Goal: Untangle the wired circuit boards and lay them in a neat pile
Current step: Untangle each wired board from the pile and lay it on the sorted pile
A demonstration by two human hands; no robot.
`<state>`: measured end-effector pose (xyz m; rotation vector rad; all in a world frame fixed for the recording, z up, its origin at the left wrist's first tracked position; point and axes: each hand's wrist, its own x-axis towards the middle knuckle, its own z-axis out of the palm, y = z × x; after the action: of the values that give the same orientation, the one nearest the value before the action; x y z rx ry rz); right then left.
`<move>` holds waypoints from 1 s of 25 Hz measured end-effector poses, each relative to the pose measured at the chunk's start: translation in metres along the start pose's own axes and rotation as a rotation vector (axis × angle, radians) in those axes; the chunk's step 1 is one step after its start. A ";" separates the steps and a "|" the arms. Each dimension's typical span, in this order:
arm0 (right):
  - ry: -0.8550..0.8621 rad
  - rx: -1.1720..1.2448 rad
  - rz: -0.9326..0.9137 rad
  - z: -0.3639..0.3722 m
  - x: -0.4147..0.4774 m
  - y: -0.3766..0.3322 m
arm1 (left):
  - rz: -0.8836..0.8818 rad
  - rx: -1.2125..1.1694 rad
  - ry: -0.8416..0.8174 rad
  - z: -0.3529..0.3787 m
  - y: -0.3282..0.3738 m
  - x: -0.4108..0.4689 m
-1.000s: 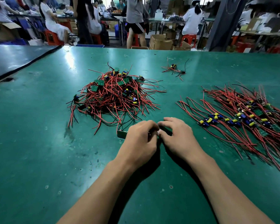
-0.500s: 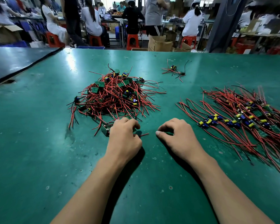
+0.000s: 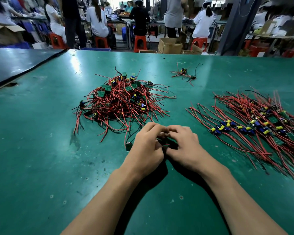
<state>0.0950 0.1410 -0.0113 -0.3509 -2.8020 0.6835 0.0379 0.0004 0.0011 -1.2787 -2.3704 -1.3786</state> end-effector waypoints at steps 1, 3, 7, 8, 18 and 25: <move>0.031 -0.005 0.007 -0.001 0.000 0.002 | 0.015 0.019 0.007 -0.001 0.001 0.000; 0.087 -0.033 0.029 -0.004 0.000 0.005 | 0.025 0.132 0.019 -0.004 -0.001 -0.001; 0.148 -0.017 0.087 -0.005 0.001 0.011 | -0.057 0.322 -0.036 -0.009 -0.010 -0.001; 0.178 0.069 0.105 -0.006 0.000 0.011 | -0.068 0.315 -0.048 -0.008 -0.011 -0.001; 0.509 0.928 0.180 -0.020 0.006 0.001 | -0.001 0.059 0.295 -0.005 -0.011 0.004; 0.257 0.935 0.220 -0.011 0.005 -0.002 | 0.053 -0.191 0.354 -0.001 0.006 0.000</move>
<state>0.0935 0.1451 -0.0005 -0.4962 -1.9319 1.7220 0.0417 0.0011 0.0064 -1.0227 -1.9977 -1.6870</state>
